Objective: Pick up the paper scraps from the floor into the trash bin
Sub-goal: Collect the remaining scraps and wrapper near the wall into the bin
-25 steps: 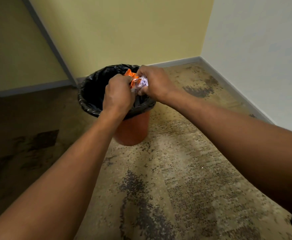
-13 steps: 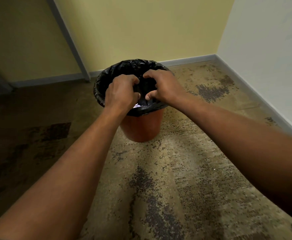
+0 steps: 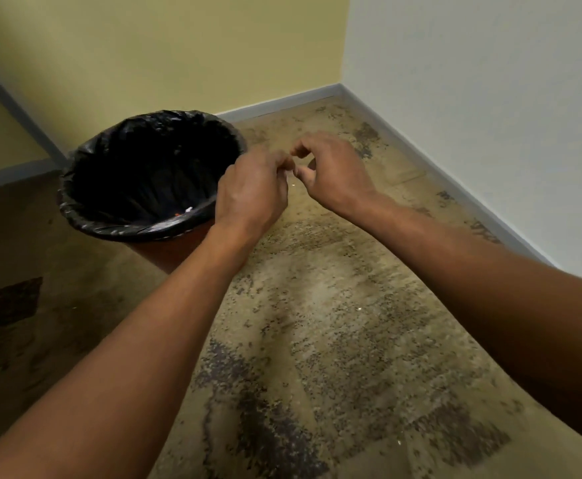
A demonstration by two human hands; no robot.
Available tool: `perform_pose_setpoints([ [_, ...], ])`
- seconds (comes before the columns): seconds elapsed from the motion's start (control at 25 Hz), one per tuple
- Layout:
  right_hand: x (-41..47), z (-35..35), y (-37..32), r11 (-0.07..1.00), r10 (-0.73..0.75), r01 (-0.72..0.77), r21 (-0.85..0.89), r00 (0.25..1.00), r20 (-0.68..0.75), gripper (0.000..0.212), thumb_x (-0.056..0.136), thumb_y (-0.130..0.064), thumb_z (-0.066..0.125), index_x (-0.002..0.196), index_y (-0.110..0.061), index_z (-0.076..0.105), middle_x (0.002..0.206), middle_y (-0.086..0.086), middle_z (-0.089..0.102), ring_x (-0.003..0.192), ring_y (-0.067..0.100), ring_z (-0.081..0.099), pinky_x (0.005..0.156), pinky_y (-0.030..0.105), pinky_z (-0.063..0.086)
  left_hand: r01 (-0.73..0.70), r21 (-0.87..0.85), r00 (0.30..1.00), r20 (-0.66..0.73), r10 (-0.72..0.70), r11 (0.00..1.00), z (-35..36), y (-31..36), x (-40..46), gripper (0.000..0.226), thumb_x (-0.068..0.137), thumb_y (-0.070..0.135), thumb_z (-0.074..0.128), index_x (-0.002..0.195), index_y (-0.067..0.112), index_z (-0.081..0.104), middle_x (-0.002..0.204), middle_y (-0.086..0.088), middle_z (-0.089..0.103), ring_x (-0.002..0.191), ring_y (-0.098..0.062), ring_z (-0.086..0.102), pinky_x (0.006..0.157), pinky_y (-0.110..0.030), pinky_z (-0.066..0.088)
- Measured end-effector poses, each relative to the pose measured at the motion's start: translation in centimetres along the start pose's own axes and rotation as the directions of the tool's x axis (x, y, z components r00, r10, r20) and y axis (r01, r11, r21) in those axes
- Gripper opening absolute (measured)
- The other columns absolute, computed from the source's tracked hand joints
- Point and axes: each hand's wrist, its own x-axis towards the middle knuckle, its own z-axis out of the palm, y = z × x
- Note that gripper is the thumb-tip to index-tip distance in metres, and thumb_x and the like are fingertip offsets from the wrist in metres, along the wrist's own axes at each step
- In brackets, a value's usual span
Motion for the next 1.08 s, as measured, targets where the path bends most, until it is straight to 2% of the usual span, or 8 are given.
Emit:
perform_pose_setpoints([
  [0.12,-3.5,-2.0,6.0,0.99,0.11,-0.106,-0.089,0.993,0.045,0.024,0.082,-0.019,0.07,0.105,-0.02,0.062,0.106,-0.001,0.064,0.089,0.015,0.058,0.079,0.034,0.051,-0.063,0.023,0.977,0.204,0.057,0.998,5.0,3.0,-1.2,0.03,0.094,0.019,0.055,0.119,0.027,0.068,0.117,-0.002,0.069,0.105,-0.028,0.066,0.086,-0.043,0.056],
  [0.2,-6.4,-3.0,10.3,0.967,0.231,-0.216,-0.137,0.967,0.109,0.03,0.083,-0.018,0.07,0.111,-0.019,0.061,0.113,0.002,0.064,0.094,0.018,0.059,0.082,0.032,0.048,-0.074,0.035,0.927,0.371,0.056,0.997,8.5,4.7,-2.5,0.035,0.093,0.018,0.057,0.125,0.026,0.065,0.124,-0.003,0.064,0.108,-0.029,0.064,0.09,-0.042,0.054],
  [0.4,-14.3,-6.1,20.8,0.803,0.584,-0.523,-0.286,0.784,0.208,0.044,0.078,-0.015,0.075,0.118,-0.017,0.057,0.119,0.011,0.06,0.106,0.029,0.057,0.081,0.031,0.041,-0.156,0.049,0.704,0.707,0.076,0.987,16.4,7.5,-5.2,0.048,0.093,0.023,0.063,0.14,0.022,0.053,0.137,-0.007,0.052,0.12,-0.03,0.057,0.095,-0.042,0.051],
  [0.52,-18.8,-8.1,25.0,0.659,0.737,-0.607,-0.444,0.639,0.221,0.058,0.078,-0.02,0.076,0.128,-0.008,0.051,0.123,0.019,0.058,0.109,0.035,0.057,0.083,0.034,0.045,-0.17,0.021,0.64,0.763,0.094,0.985,19.9,8.8,-6.5,0.048,0.094,0.024,0.062,0.141,0.021,0.051,0.137,-0.008,0.05,0.117,-0.03,0.057,0.093,-0.041,0.052],
  [0.64,-23.0,-8.8,27.8,0.587,0.805,-0.658,-0.472,0.535,0.254,0.067,0.073,-0.019,0.079,0.131,-0.007,0.048,0.127,0.019,0.056,0.114,0.034,0.055,0.089,0.034,0.045,-0.193,-0.012,0.609,0.782,0.13,0.981,22.9,10.2,-7.1,0.053,0.092,0.023,0.065,0.143,0.021,0.047,0.142,-0.008,0.045,0.117,-0.031,0.058,0.093,-0.042,0.052],
  [0.8,-26.3,-9.1,30.0,0.607,0.794,-0.664,-0.437,0.531,0.296,0.091,0.062,-0.019,0.087,0.14,-0.016,0.04,0.138,0.015,0.048,0.123,0.033,0.05,0.099,0.039,0.046,-0.259,-0.047,0.595,0.779,0.198,0.965,26.0,12.8,-7.3,0.064,0.092,0.028,0.065,0.149,0.02,0.037,0.155,-0.01,0.03,0.129,-0.034,0.05,0.099,-0.045,0.05],
  [0.92,-27.3,-9.1,30.8,0.629,0.775,-0.632,-0.452,0.55,0.31,0.111,0.061,-0.021,0.089,0.15,-0.02,0.023,0.152,0.016,0.029,0.13,0.036,0.044,0.105,0.043,0.044,-0.367,-0.048,0.581,0.769,0.269,0.929,28.1,15.0,-7.1,0.08,0.09,0.023,0.07,0.155,0.021,0.023,0.165,-0.011,0.009,0.145,-0.037,0.028,0.11,-0.05,0.04],
  [1.08,-27.9,-8.0,31.5,0.666,0.746,-0.542,-0.513,0.51,0.429,0.125,0.062,-0.026,0.09,0.154,-0.024,0.005,0.162,0.01,0.001,0.14,0.038,0.033,0.111,0.045,0.037,-0.515,-0.041,0.516,0.783,0.347,0.856,30.4,17.3,-7.3,0.095,0.087,0.015,0.074,0.158,0.028,0.013,0.167,-0.011,-0.008,0.151,-0.041,0.009,0.118,-0.056,0.025],
])
